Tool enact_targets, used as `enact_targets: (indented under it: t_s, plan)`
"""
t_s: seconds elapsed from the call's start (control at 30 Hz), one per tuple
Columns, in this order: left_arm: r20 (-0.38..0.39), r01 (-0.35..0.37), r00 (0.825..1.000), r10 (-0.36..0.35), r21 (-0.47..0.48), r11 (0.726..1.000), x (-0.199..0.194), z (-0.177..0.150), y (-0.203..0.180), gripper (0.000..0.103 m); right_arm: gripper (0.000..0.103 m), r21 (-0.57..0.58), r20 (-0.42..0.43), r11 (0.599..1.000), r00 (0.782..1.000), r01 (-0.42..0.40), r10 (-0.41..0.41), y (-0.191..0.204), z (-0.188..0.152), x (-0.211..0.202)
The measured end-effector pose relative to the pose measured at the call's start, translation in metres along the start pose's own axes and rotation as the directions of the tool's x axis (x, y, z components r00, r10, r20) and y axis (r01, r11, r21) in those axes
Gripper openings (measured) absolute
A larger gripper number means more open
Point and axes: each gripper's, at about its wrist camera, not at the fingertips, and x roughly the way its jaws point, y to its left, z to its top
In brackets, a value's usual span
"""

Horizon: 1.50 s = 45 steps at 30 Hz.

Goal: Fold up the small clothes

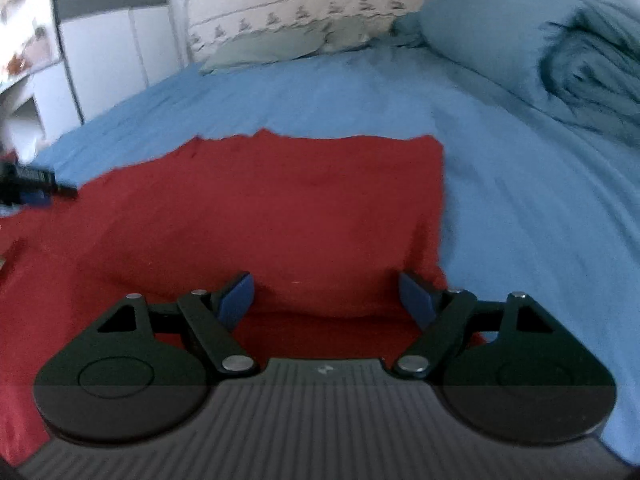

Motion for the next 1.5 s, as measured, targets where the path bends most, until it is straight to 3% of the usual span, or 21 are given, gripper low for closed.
enact_targets:
  t_s: [0.2, 0.37, 0.47, 0.5, 0.6, 0.7, 0.87, 1.07, 1.23, 1.33, 1.5]
  plan:
    - [-0.003, -0.002, 1.0, 0.002, 0.003, 1.0, -0.012, -0.003, 0.004, 0.067, 0.096, -0.081, 0.01, 0.996, 0.999, 0.036, -0.036, 0.004, -0.007, -0.017]
    - [0.093, 0.05, 0.994, -0.05, 0.001, 0.999, -0.076, 0.007, 0.016, 0.07, 0.096, -0.084, 0.05, 0.996, 0.999, 0.023, -0.018, 0.019, 0.008, -0.057]
    - [0.163, 0.055, 0.985, -0.06, 0.036, 0.998, -0.13, 0.011, 0.026, 0.088, 0.103, -0.106, 0.077, 0.993, 0.996, 0.042, -0.034, 0.038, 0.021, -0.09]
    - [0.187, 0.059, 0.98, -0.064, 0.035, 0.998, -0.148, 0.01, 0.033, 0.103, 0.103, -0.111, 0.095, 0.993, 0.995, 0.041, -0.03, 0.045, 0.024, -0.103]
    - [0.256, 0.087, 0.963, -0.085, 0.004, 0.996, -0.201, 0.005, 0.062, 0.103, 0.103, -0.113, 0.149, 0.993, 0.989, 0.024, -0.007, 0.067, 0.032, -0.138]
    - [0.239, 0.118, 0.965, -0.104, -0.043, 0.992, -0.227, 0.0, 0.097, 0.103, 0.103, -0.134, 0.151, 0.991, 0.988, -0.004, 0.024, 0.093, 0.038, -0.162]
    - [0.23, 0.096, 0.972, -0.05, -0.191, 0.977, -0.241, -0.022, 0.168, 0.103, 0.103, -0.139, 0.131, 0.987, 0.986, -0.08, 0.098, 0.134, 0.036, -0.179]
    - [0.206, 0.123, 0.978, -0.033, -0.443, 0.888, -0.209, -0.057, 0.261, 0.103, 0.103, -0.153, 0.07, 0.981, 0.989, -0.121, 0.133, 0.185, 0.022, -0.162]
    - [0.216, 0.158, 0.976, -0.032, -0.599, 0.785, -0.169, -0.08, 0.316, 0.095, 0.103, -0.152, 0.013, 0.978, 0.989, -0.142, 0.145, 0.216, 0.007, -0.145]
    - [0.209, 0.175, 0.977, -0.047, -0.655, 0.735, -0.141, -0.084, 0.338, 0.086, 0.103, -0.173, -0.019, 0.975, 0.99, -0.138, 0.137, 0.232, -0.001, -0.132]
    - [0.207, 0.182, 0.977, -0.047, -0.701, 0.689, -0.113, -0.089, 0.359, 0.083, 0.103, -0.214, -0.036, 0.969, 0.992, -0.124, 0.119, 0.251, -0.012, -0.116]
